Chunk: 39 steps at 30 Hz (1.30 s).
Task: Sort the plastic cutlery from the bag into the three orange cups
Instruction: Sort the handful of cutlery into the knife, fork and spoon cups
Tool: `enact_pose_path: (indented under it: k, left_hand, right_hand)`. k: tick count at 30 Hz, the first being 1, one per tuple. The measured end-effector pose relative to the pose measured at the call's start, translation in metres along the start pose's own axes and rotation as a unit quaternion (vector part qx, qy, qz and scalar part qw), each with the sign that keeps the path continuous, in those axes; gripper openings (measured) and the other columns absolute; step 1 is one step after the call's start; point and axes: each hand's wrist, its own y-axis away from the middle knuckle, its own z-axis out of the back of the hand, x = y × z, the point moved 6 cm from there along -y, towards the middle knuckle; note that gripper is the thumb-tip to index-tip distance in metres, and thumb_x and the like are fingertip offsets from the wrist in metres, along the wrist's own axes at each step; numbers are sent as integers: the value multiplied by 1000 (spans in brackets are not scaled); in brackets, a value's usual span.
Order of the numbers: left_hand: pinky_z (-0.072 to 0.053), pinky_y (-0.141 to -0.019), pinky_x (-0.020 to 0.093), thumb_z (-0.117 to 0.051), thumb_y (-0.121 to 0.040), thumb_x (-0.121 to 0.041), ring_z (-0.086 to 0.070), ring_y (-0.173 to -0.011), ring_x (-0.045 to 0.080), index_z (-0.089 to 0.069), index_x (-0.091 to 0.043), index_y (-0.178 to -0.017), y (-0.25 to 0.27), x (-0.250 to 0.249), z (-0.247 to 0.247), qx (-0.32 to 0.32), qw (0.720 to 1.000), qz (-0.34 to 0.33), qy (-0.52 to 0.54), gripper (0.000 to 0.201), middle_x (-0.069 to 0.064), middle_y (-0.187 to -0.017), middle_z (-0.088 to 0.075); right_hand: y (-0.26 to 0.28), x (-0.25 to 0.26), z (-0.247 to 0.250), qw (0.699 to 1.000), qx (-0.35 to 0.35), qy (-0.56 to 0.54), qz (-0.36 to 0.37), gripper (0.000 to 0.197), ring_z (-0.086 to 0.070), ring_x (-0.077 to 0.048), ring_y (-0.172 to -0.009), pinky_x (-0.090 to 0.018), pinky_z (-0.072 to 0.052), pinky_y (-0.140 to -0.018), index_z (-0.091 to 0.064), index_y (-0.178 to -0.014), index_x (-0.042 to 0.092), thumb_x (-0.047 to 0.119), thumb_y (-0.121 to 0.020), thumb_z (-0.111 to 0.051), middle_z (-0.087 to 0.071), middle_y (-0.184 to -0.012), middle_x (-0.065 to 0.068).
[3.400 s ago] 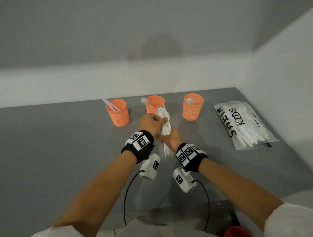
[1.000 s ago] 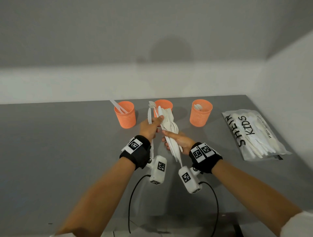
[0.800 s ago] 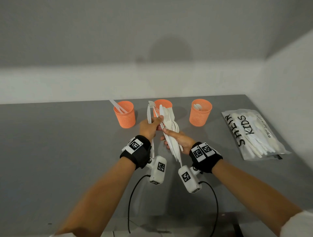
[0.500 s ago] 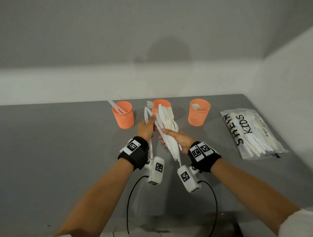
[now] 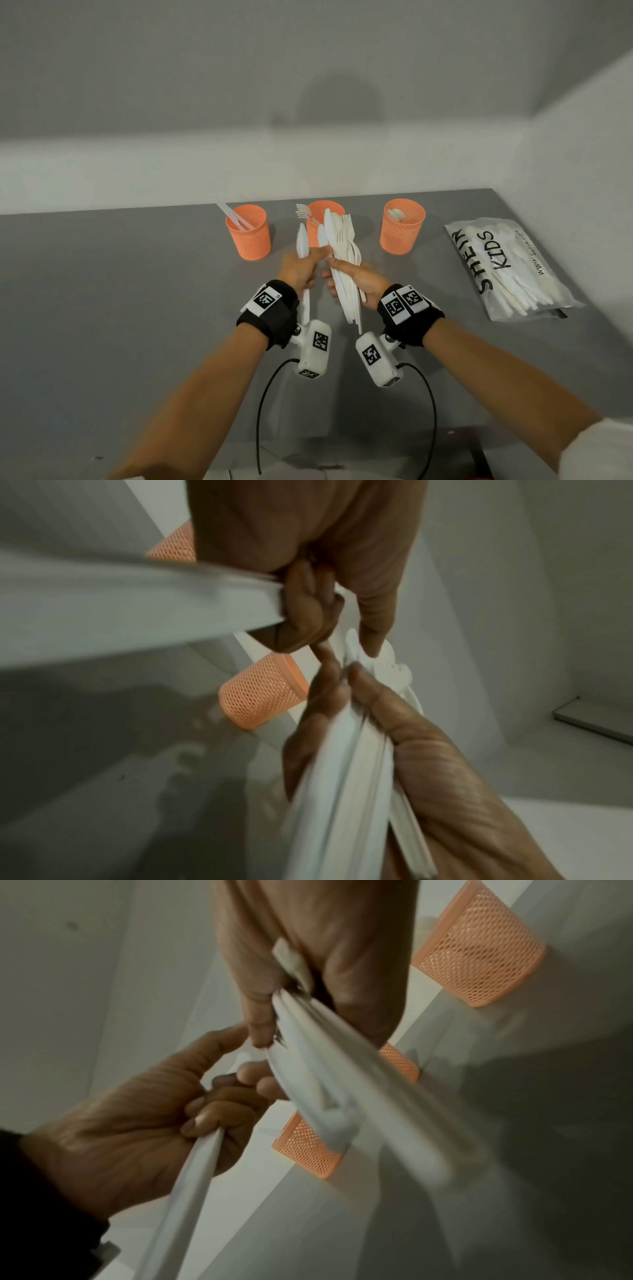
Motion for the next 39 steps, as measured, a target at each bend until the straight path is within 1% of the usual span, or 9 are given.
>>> enact_pose_path:
  k: [5,9,12,14,18,23,29,36,39]
  left_hand:
    - [-33,-40,19,-55,-91,-19,-39,-42,8,-54,-12,-74,-3,-4,6,-64,998,-10,-2,19,0,-62,-48]
    - [-39,-59,27,-40,-96,-15,-44,-53,15,-48,-14,-69,-9,-14,26,-145,989,-40,12,28,3,-61,-50]
    - [-35,-43,23,-43,-96,-14,-36,-36,10,-43,-14,-73,-12,-12,30,-143,985,-24,93,23,1,-53,-34]
    - [-30,-34,16,-48,-94,-14,-29,-29,5,-46,-13,-78,-13,-12,26,-107,989,-13,102,16,0,-53,-29]
    - [-21,-32,14,-61,-88,-23,-23,-30,4,-47,-14,-73,-11,-14,9,-25,999,-9,44,22,-7,-43,-28]
    - [-25,-33,14,-62,-88,-22,-27,-28,2,-51,-11,-73,-13,-13,7,-50,998,-3,35,22,1,-62,-40]
    - [-28,-33,13,-49,-94,-19,-39,-52,8,-55,-15,-74,-18,-17,12,-69,997,-19,10,22,-1,-70,-54]
    - [-37,-39,16,-34,-98,-17,-57,-58,15,-52,-11,-81,-19,-12,30,-204,975,-45,80,25,6,-72,-62]
    - [-42,-57,25,-35,-97,-25,-55,-59,22,-54,-6,-87,-18,-5,47,-267,959,-20,93,29,9,-70,-61]
  right_hand:
    - [1,1,-3,1000,13,-21,10,18,-68,-12,-60,-25,-55,-52,-58,-101,8,24,-92,-56,-66,-84,-9]
    - [3,1,3,1000,-8,-27,11,10,-67,-15,-59,-29,-58,-56,-55,-95,11,20,-91,-57,-65,-75,-8]
    - [1,0,6,999,-35,-5,14,8,-53,-9,-39,-23,-49,-43,-55,-90,13,19,-89,-60,-56,-49,1]
    - [-1,-1,3,999,-29,2,17,7,-43,-8,-34,-18,-40,-38,-54,-87,15,18,-89,-60,-49,-44,4]
    - [-2,2,-5,999,-17,20,27,11,-38,-7,-34,-16,-34,-36,-53,-80,13,11,-90,-57,-46,-44,4]
    - [-1,6,-9,998,-14,52,44,15,-38,-7,-35,-17,-34,-37,-52,-75,11,6,-89,-56,-46,-45,4]
    - [-3,8,-6,997,-26,61,46,15,-39,-6,-34,-15,-33,-36,-51,-76,12,8,-90,-57,-47,-46,4]
    - [3,11,-8,996,-18,68,61,6,-40,-5,-34,-15,-33,-36,-55,-92,10,16,-91,-57,-51,-63,-4]
    - [4,10,-8,995,-17,79,61,3,-39,-5,-34,-15,-32,-35,-54,-90,12,14,-92,-54,-51,-61,-4]
